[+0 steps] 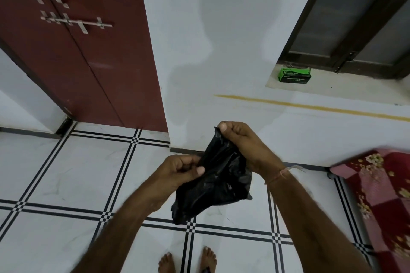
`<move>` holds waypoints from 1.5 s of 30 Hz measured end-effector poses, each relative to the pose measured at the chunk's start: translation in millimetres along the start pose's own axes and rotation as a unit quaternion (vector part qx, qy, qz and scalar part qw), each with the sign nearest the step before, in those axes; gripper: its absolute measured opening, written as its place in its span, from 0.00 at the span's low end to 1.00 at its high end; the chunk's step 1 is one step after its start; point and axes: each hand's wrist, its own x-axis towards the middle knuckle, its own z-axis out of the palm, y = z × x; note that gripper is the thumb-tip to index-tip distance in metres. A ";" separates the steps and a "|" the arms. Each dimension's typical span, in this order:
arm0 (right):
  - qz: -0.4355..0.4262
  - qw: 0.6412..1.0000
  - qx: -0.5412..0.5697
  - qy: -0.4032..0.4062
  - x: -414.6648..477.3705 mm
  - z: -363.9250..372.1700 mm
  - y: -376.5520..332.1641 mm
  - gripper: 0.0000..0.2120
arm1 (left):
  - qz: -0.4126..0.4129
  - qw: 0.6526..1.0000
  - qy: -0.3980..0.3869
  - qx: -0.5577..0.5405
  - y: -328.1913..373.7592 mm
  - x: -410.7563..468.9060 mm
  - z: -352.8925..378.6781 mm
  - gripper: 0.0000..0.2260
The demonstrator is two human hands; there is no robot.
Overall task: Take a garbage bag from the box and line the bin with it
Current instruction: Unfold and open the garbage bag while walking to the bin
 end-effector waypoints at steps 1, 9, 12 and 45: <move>-0.010 0.999 -0.032 0.024 4.8 -0.3 1.9 0.15 | -0.021 1.000 -0.014 -0.016 -0.4 0.2 2.0 0.11; -0.012 0.980 -0.055 0.191 -38.4 41.4 25.1 0.19 | -0.011 0.979 0.176 -0.105 -4.8 8.0 20.3 0.07; 0.056 0.995 0.051 0.072 -47.6 53.5 38.2 0.15 | -0.031 0.971 0.151 -0.180 -7.5 10.4 22.6 0.17; 0.221 0.971 0.091 0.027 -43.1 -1.6 82.8 0.19 | -0.075 0.812 0.357 -0.456 -52.0 -1.8 -59.1 0.20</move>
